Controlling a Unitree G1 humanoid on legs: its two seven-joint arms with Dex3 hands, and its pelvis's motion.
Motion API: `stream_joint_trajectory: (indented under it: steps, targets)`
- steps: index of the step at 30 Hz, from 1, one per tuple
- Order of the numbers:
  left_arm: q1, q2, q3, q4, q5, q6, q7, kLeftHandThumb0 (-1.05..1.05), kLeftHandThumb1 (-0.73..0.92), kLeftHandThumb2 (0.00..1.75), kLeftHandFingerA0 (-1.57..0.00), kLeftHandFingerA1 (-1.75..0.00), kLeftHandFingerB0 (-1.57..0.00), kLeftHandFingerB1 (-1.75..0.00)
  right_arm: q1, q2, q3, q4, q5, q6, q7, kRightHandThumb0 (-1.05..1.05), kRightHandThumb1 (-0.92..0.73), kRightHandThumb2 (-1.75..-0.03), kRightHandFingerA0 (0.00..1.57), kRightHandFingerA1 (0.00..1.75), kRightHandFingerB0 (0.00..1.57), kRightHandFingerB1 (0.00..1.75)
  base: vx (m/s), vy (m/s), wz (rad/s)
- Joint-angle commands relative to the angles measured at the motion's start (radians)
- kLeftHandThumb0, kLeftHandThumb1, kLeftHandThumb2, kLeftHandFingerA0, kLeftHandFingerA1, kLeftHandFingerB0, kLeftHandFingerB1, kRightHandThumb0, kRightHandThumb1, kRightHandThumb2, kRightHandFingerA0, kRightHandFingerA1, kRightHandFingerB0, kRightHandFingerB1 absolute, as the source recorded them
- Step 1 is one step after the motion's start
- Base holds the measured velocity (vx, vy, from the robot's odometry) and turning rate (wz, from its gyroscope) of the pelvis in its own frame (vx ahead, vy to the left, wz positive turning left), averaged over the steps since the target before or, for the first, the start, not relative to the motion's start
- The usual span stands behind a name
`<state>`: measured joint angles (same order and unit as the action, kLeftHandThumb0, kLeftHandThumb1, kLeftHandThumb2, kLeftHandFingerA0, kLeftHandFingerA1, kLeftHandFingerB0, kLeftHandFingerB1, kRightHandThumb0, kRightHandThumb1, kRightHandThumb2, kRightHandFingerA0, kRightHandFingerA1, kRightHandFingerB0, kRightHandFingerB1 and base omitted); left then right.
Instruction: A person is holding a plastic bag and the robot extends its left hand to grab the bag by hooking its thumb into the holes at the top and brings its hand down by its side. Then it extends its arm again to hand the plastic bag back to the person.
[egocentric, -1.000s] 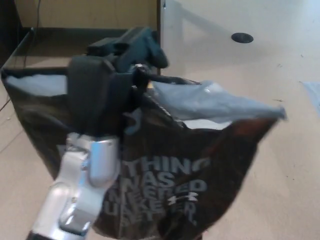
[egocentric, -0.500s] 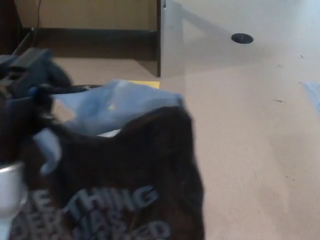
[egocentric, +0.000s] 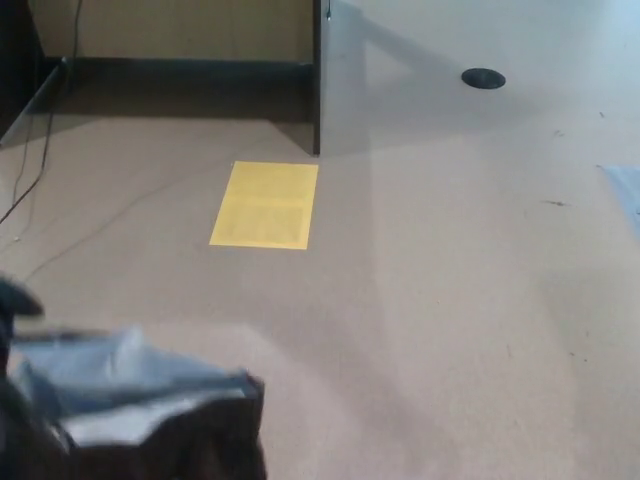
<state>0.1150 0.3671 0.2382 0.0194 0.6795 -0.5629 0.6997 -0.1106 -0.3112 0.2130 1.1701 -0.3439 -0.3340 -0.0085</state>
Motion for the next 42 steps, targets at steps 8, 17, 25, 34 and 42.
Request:
stream_joint_trajectory:
  steps: [8,17,25,34,42]
  targets:
    - [0.166,0.034,-0.021,0.303,0.097,-0.215,0.296,0.02,0.55,1.03,-0.89,-1.73,-0.73,-1.45,-0.032,-0.014,-0.01,0.007,0.01,0.004,0.008,-0.28,-0.68,-0.6,0.65,0.47,0.55,0.4,0.0,0.0,0.0]
    - [0.034,0.136,-0.093,0.704,0.118,-0.158,0.394,-0.05,0.67,0.77,-0.9,-1.64,-0.84,-1.28,-0.039,-0.012,-0.013,0.014,0.013,0.007,0.009,-0.27,-0.68,-0.6,0.62,0.46,0.55,0.4,0.0,0.0,0.0]
    - [-0.034,0.083,-0.219,0.772,0.146,-0.128,0.464,-0.09,0.65,0.86,-0.9,-1.75,-0.74,-1.51,-0.061,-0.012,-0.011,0.019,0.005,0.024,-0.002,-0.28,-0.68,-0.61,0.63,0.45,0.57,0.4,0.0,0.0,0.0]
    - [0.025,0.014,-0.395,0.689,0.2,-0.101,0.498,-0.05,0.63,0.88,-0.92,-1.68,-0.8,-1.4,-0.063,-0.013,-0.01,0.022,0.006,0.019,0.001,-0.28,-0.67,-0.6,0.63,0.46,0.56,0.4,0.0,0.0,0.0]
    - [-0.054,0.04,-0.403,0.84,0.132,-0.058,0.486,-0.01,0.72,0.78,-0.88,-1.72,-0.68,-1.48,-0.096,-0.02,-0.019,0.019,0.014,0.017,0.025,-0.27,-0.68,-0.6,0.62,0.46,0.56,0.4,0.0,0.0,0.0]
